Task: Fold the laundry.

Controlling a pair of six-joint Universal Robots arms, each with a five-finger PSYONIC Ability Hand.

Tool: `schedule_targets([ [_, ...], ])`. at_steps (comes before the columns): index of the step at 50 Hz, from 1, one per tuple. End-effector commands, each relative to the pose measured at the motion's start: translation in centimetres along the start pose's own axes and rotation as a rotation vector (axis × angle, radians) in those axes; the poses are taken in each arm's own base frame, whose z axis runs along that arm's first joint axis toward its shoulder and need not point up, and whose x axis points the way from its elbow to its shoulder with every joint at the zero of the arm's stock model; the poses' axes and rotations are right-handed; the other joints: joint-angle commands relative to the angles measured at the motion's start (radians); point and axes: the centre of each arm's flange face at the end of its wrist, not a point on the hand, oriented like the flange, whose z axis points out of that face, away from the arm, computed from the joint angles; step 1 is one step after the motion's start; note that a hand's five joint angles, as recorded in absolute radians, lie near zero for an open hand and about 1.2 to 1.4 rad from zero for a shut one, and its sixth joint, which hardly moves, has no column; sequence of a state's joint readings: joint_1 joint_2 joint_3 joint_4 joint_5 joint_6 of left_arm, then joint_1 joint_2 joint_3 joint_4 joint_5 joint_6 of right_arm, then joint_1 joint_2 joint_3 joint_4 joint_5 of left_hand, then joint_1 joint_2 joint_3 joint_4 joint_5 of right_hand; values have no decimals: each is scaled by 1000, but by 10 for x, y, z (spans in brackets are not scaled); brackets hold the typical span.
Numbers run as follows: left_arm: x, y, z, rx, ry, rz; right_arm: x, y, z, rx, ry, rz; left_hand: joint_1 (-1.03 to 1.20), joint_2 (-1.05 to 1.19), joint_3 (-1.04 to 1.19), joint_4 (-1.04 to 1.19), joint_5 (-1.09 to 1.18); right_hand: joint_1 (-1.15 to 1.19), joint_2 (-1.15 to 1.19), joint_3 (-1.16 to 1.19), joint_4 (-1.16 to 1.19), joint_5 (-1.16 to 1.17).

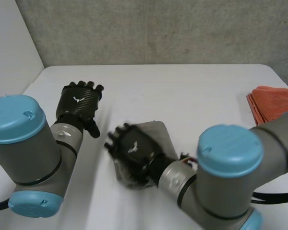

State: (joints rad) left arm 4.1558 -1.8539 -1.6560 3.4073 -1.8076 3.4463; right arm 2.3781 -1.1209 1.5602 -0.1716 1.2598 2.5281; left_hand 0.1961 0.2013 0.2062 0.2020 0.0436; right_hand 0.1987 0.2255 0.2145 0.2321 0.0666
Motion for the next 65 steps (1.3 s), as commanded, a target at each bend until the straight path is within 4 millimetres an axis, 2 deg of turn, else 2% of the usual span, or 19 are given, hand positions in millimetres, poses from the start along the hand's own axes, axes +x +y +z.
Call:
schedule_targets([
  [1, 23, -14, -6, 60, 130, -76, 91, 6, -18, 1, 294, 381, -22, -27, -32, -27, -44, -24, -51, -40, -58, -67],
  [5, 39, -17, -13, 75, 227, -144, 107, 19, -21, -51, 322, 532, -21, -26, -31, -27, -43, -24, -51, -40, -58, -67],
  [8, 49, -9, -16, 32, 260, -168, 104, 37, -13, -138, 296, 605, -15, -20, -25, -21, -37, -24, -51, -40, -58, -67],
  [11, 61, 12, -17, -65, 292, -148, 99, 52, -4, -216, 272, 633, -15, -20, -25, -21, -37, -24, -51, -40, -58, -67],
  [14, 65, 24, -16, -129, 294, -130, 98, 62, 2, -248, 262, 648, -15, -20, -25, -21, -37, -24, -51, -40, -58, -67],
  [19, 70, 55, -14, -302, 277, -73, 87, 83, 14, -310, 228, 661, -12, -17, -22, -18, -34, -24, -51, -40, -58, -67],
  [24, 71, 70, -15, -385, 275, -49, 80, 91, 16, -351, 199, 614, -12, -17, -22, -18, -34, -24, -51, -40, -58, -67],
  [30, 70, 69, -14, -382, 276, -46, 81, 92, 12, -369, 206, 537, -12, -17, -22, -18, -34, -8, -35, -24, -41, -50],
  [34, 68, 57, -13, -344, 277, -35, 84, 88, 8, -370, 239, 499, -12, -17, -22, -18, -34, -8, -35, -24, -41, -50],
  [42, 51, -8, -10, -127, 277, -11, 93, 57, -11, -229, 318, 378, -22, -27, -32, -27, -44, -24, -51, -40, -58, -67],
  [43, 47, -23, -11, -75, 287, -22, 91, 50, -17, -202, 328, 354, -22, -27, -32, -27, -44, -24, -51, -40, -58, -67],
  [46, 40, -46, -12, 2, 314, -43, 83, 41, -26, -166, 333, 326, -15, -20, -25, -21, -37, -24, -51, -40, -58, -67],
  [47, 37, -60, -14, 51, 347, -52, 75, 38, -32, -152, 327, 314, -15, -20, -25, -21, -37, -24, -51, -40, -58, -67],
  [50, 35, -83, -20, 137, 432, -64, 57, 38, -39, -149, 299, 299, -15, -20, -25, -21, -37, -24, -51, -40, -58, -67],
  [55, 32, -93, -21, 153, 511, -74, 32, 47, -46, -171, 253, 299, -15, -20, -25, -21, -37, -24, -51, -40, -58, -67],
  [65, 26, -92, -18, 96, 516, -121, 13, 65, -33, -151, 232, 273, -15, -20, -25, -21, -37, -24, -51, -40, -58, -67],
])
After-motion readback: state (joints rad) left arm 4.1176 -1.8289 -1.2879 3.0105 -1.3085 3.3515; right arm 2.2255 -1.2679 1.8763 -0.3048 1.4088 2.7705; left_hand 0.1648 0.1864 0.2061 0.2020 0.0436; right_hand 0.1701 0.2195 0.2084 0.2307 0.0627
